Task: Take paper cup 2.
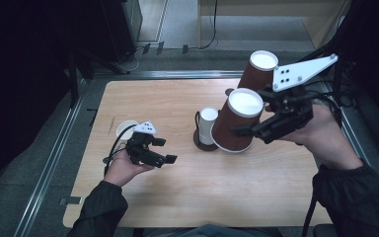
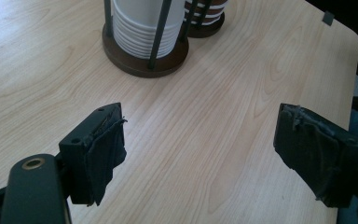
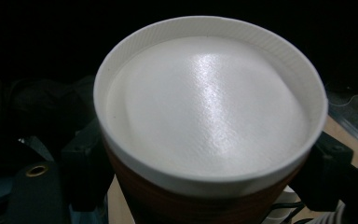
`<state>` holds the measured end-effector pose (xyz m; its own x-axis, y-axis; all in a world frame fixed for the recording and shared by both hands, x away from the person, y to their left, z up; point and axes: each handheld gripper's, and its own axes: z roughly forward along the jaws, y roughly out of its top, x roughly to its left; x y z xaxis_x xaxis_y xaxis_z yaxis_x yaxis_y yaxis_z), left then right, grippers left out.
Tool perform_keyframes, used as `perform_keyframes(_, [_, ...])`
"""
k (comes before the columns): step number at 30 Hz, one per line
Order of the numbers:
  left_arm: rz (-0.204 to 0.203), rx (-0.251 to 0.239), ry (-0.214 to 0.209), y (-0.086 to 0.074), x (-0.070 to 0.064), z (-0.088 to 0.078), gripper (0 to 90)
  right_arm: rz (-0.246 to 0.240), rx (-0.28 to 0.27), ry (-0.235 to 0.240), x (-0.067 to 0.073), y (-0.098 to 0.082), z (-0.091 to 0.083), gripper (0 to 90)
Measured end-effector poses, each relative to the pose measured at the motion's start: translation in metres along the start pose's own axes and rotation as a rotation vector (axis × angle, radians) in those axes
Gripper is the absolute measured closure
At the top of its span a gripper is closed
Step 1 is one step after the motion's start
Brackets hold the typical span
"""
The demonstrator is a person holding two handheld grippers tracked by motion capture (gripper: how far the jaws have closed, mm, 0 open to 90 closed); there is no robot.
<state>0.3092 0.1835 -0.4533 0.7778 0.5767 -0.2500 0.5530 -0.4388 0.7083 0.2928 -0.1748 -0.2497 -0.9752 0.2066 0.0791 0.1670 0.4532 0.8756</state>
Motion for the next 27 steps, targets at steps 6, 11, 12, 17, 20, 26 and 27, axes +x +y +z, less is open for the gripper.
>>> perform_keyframes(6, [0.009,-0.016,-0.004,0.000,-0.001,-0.001,16.1,-0.002,0.022,0.013,0.001,-0.022,0.019,20.1])
perform_keyframes(11, [0.030,-0.038,-0.005,0.001,-0.004,0.000,16.1,0.005,0.037,0.022,-0.002,-0.040,0.035,20.1])
perform_keyframes(12, [0.033,-0.041,-0.005,0.001,-0.004,-0.001,16.1,0.008,0.044,0.024,-0.002,-0.043,0.039,20.1])
perform_keyframes(17, [0.048,-0.045,-0.016,0.001,-0.005,0.000,16.1,-0.016,0.066,0.011,-0.006,-0.064,0.056,20.1])
perform_keyframes(20, [0.046,-0.041,-0.035,0.001,-0.005,0.000,15.5,-0.002,0.063,0.024,-0.010,-0.074,0.065,20.2])
perform_keyframes(26, [0.034,-0.074,-0.085,0.002,-0.006,0.000,12.3,0.030,0.076,0.020,-0.016,-0.096,0.083,20.1])
perform_keyframes(27, [0.037,-0.078,-0.088,0.003,-0.007,0.000,11.1,0.034,0.082,0.023,-0.017,-0.100,0.086,20.1])
